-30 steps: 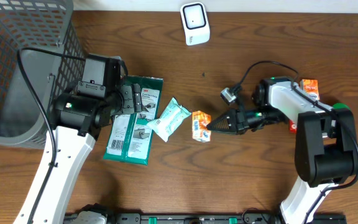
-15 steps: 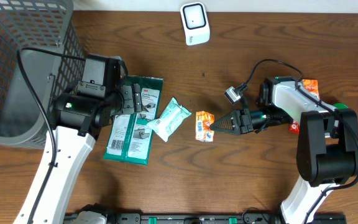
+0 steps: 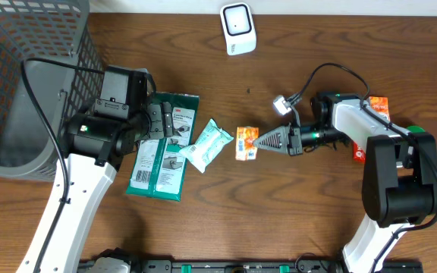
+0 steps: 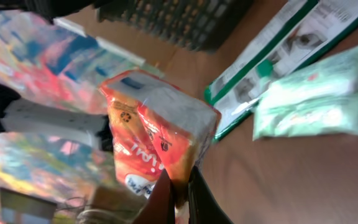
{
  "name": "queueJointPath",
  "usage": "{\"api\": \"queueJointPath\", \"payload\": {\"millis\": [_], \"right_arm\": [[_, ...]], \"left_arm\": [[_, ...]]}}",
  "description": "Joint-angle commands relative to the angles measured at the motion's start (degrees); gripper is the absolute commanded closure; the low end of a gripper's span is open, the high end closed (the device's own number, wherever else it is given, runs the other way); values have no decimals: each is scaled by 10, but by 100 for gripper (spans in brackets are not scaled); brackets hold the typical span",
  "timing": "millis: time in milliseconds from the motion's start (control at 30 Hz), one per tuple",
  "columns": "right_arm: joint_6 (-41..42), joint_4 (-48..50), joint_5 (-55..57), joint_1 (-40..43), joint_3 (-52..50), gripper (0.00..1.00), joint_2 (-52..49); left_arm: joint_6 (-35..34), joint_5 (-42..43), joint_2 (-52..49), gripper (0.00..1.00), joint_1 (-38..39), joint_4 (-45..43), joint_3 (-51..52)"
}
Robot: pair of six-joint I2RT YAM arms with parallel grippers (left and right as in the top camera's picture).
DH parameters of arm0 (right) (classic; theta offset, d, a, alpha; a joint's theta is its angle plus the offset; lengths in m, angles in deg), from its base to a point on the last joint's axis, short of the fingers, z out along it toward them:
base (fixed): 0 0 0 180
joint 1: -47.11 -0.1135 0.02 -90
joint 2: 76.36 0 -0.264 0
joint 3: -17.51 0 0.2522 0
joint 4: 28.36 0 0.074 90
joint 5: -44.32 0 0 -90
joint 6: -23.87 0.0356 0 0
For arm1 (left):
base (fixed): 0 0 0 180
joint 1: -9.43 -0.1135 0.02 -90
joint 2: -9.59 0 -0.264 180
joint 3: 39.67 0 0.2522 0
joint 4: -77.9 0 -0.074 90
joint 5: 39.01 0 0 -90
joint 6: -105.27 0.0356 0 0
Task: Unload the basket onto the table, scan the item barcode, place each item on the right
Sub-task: 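Lift the orange juice box and carry it to the right, then raise the juice box up toward the white scanner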
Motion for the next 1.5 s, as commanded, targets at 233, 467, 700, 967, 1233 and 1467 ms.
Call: {"api": "queueJointPath", "payload": {"millis": [233, 467, 700, 967, 1233, 1467], "right_arm": [[459, 243, 339, -43, 2, 99, 15], [487, 169, 435, -47, 56, 99, 23], [491, 12, 607, -47, 160, 99, 69], [491, -2, 678, -51, 189, 99, 146], [524, -1, 870, -114, 203, 99, 182], [557, 6, 1012, -179, 227, 99, 182]], "left_arm": [[8, -7, -2, 16, -3, 0, -7], [8, -7, -2, 16, -3, 0, -7], [8, -7, -2, 16, -3, 0, -7], [8, -7, -2, 16, -3, 0, -7], [8, -7, -2, 16, -3, 0, -7], [8, -7, -2, 16, -3, 0, -7]]}}
